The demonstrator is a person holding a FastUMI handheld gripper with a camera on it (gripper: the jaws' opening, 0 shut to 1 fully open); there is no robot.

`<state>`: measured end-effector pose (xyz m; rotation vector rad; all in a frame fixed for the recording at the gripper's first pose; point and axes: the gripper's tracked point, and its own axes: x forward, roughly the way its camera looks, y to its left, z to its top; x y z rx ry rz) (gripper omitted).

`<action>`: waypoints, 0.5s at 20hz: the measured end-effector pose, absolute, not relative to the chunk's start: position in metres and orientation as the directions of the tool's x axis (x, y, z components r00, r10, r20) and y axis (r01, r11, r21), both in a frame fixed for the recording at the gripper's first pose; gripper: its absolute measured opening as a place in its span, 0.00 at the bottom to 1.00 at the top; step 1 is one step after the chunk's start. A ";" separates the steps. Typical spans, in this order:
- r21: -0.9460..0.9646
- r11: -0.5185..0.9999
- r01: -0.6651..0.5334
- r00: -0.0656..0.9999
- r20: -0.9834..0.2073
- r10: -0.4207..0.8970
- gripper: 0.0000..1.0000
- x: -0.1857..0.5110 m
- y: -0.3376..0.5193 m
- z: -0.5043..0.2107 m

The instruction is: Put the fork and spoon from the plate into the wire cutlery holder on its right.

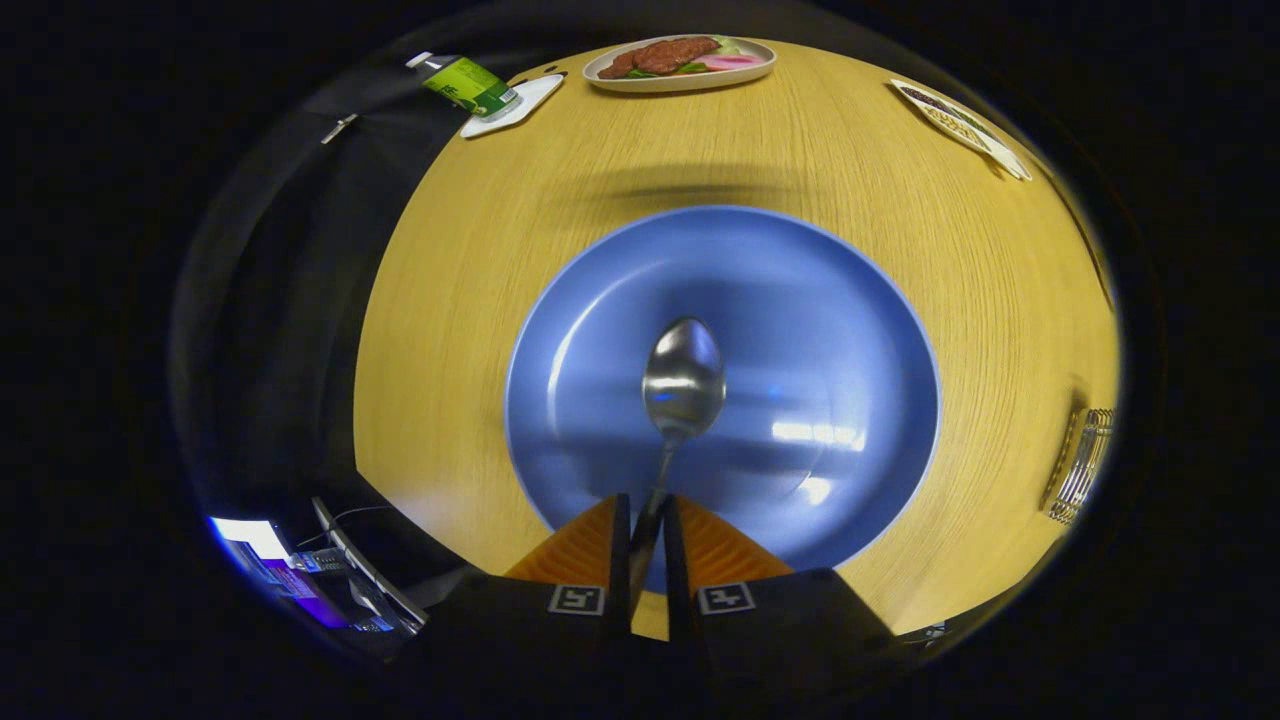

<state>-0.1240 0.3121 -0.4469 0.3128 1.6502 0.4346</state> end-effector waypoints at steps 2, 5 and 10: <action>0.474 0.879 -0.053 -0.129 -0.876 0.465 0.10 -0.124 0.308 -0.443; 0.521 0.853 -0.043 -0.134 -0.849 0.511 0.08 -0.123 0.295 -0.427; 0.588 0.809 -0.030 -0.073 -0.808 0.585 0.07 -0.109 0.259 -0.385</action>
